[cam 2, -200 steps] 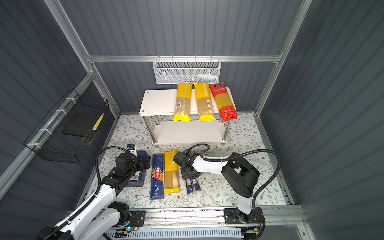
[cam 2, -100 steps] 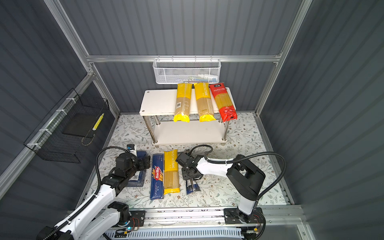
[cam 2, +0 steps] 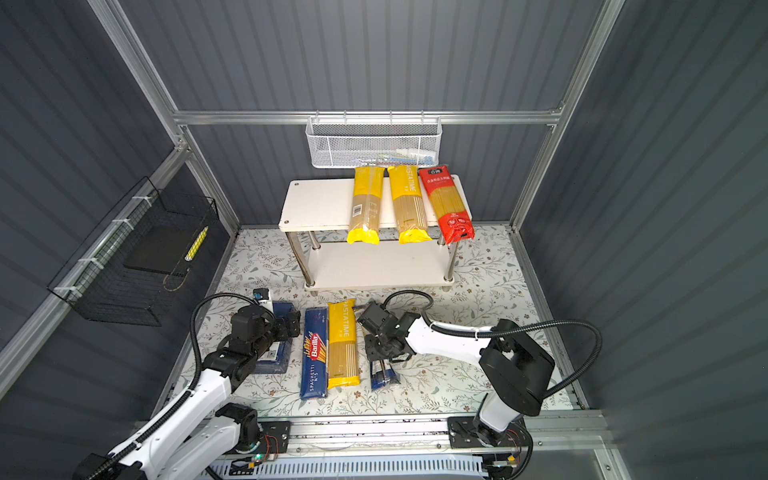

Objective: Place and organize the pasta boxes and bags onto the shelf
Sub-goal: 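Close the right gripper around both clear white-labelled spaghetti bags, then lift the two clear bags upright with the right gripper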

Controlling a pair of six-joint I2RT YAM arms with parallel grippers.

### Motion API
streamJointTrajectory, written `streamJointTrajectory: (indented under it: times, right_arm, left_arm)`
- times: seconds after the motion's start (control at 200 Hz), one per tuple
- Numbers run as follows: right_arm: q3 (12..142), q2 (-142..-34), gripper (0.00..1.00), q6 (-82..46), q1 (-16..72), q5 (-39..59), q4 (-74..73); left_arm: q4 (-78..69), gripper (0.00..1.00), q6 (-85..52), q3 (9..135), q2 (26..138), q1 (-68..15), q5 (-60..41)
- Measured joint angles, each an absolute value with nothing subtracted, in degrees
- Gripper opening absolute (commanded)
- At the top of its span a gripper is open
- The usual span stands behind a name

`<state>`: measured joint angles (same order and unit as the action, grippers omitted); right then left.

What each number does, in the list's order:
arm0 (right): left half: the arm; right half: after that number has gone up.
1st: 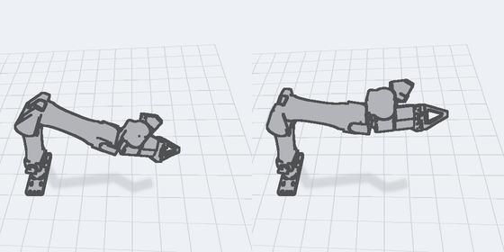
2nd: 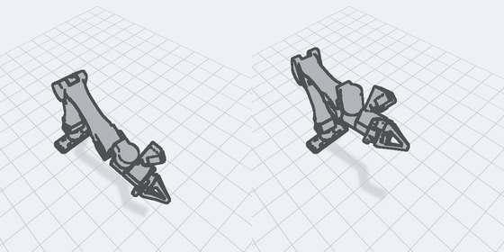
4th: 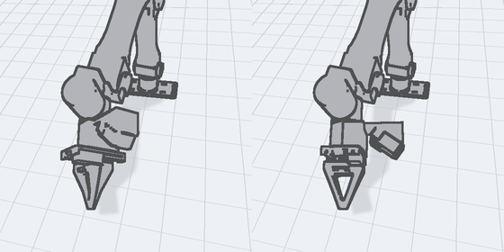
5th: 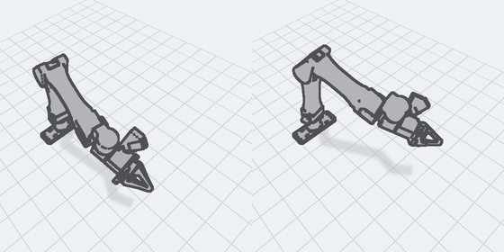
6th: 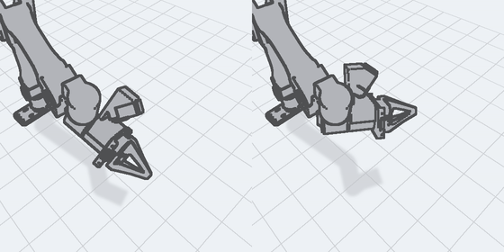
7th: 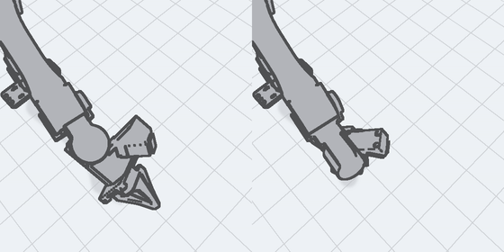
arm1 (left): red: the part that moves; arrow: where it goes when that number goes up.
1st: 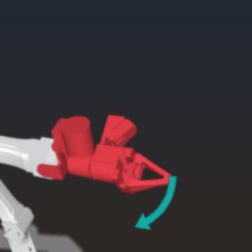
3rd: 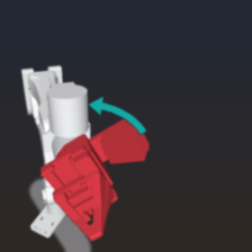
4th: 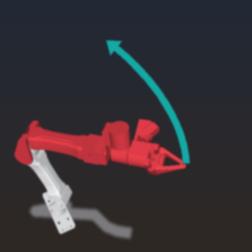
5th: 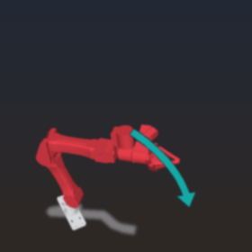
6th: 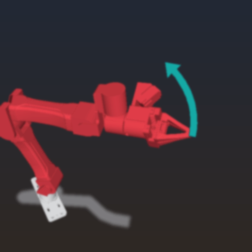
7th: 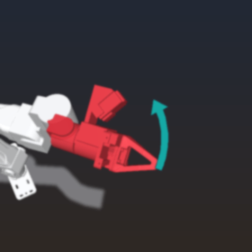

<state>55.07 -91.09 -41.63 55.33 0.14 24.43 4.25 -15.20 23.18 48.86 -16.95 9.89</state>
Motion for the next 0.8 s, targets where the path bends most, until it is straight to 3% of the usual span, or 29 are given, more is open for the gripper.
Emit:
streamJointTrajectory:
  times: [0.8]
  right_arm:
    - [62.2,-85.1,0.28,-40.6,55.4,5.3,23.0]
  left_arm:
    - [4.3,0.99,-15.2,23.2,49.0,-17.0,10.1]
